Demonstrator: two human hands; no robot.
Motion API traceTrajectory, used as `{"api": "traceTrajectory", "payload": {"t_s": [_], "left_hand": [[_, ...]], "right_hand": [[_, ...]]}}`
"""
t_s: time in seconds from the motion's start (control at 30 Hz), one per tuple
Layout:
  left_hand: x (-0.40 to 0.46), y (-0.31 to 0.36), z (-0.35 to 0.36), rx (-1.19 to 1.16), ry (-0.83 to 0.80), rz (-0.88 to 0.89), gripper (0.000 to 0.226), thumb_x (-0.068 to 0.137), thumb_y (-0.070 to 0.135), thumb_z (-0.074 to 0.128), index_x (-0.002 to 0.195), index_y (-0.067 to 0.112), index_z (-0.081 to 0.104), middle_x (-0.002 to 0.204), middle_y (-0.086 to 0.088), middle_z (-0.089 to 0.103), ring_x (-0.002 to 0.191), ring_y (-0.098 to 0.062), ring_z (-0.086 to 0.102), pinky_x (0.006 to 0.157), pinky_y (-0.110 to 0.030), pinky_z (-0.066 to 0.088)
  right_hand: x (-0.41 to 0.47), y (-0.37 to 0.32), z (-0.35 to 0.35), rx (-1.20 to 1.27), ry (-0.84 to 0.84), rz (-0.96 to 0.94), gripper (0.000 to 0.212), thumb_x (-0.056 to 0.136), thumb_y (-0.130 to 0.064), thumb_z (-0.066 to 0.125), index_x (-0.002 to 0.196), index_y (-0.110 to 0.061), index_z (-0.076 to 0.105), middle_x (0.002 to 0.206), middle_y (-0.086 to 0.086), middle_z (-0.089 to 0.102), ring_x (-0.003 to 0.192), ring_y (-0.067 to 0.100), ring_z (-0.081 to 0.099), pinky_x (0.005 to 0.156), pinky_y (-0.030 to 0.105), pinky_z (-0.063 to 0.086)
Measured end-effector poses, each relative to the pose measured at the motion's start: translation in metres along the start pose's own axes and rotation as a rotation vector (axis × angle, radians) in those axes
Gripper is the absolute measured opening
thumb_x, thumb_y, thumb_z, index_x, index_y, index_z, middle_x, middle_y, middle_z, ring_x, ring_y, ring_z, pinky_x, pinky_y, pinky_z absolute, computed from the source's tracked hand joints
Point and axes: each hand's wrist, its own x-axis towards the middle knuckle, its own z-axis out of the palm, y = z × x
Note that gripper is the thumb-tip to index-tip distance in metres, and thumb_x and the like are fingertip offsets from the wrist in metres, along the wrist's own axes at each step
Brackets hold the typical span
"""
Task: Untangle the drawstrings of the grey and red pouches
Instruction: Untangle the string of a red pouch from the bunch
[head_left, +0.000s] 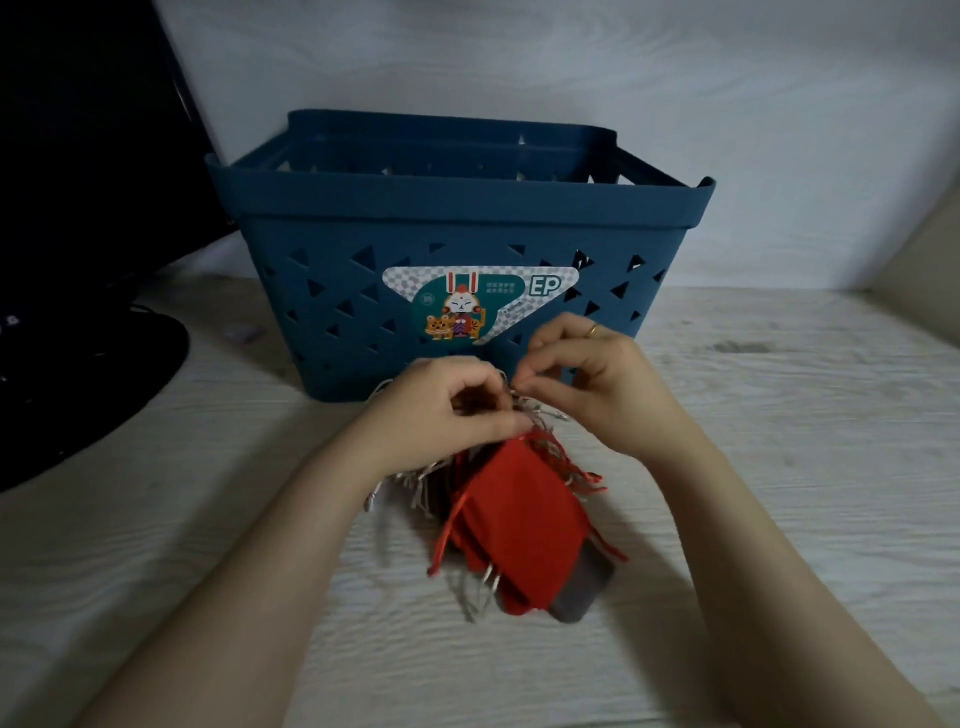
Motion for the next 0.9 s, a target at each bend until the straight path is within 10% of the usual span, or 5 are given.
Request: {"api": "traceTrajectory", "payload": {"t_s": [0.27,0.47,0.77,0.9], "left_hand": [[-0.003,-0.001,-0.006,-0.016,-0.22,-0.037,0.018,0.07,0.04,0.076,0.081,0.037,0.063,0.091,0.017,0.065,0.09,0.0,0.06,0.085,-0.028,0.047],[-0.001,-0.008,-0.011,-0.22,-0.237,-0.187,0.023,0.076,0.02,0.053,0.091,0.027,0.068,0.103,0.011,0.068,0.101,0.0,0.06,0.094,-0.021,0.042],[0.001,0.004,-0.002,-0.34,0.124,0.003,0.039,0.091,0.053,0.03,0.1,0.03,0.061,0.111,0.006,0.063,0.11,-0.004,0.056,0.098,-0.019,0.039],[-0.001,0.011,0.002,-0.29,0.156,-0.02,0.041,0.078,0.055,0.044,0.076,0.018,0.061,0.075,-0.001,0.062,0.073,-0.008,0.056,0.072,-0.024,0.043]], "right_hand": [[-0.022,-0.002,0.004,0.155,-0.216,0.05,0.01,0.076,-0.012,0.069,0.086,-0.016,0.07,0.088,-0.004,0.055,0.08,0.003,0.051,0.072,0.011,0.038],[-0.026,0.004,0.01,0.113,-0.364,0.025,0.026,0.074,-0.034,0.071,0.099,-0.026,0.069,0.13,-0.004,0.043,0.119,0.007,0.045,0.103,0.03,0.038],[-0.023,0.005,-0.002,0.432,0.182,0.078,0.013,0.071,-0.037,0.075,0.081,-0.029,0.075,0.109,-0.007,0.066,0.111,0.018,0.056,0.093,0.047,0.045],[-0.021,0.003,0.006,0.437,0.202,0.112,0.01,0.074,-0.03,0.07,0.082,-0.036,0.071,0.084,-0.011,0.067,0.08,0.012,0.06,0.072,0.03,0.048]]}}
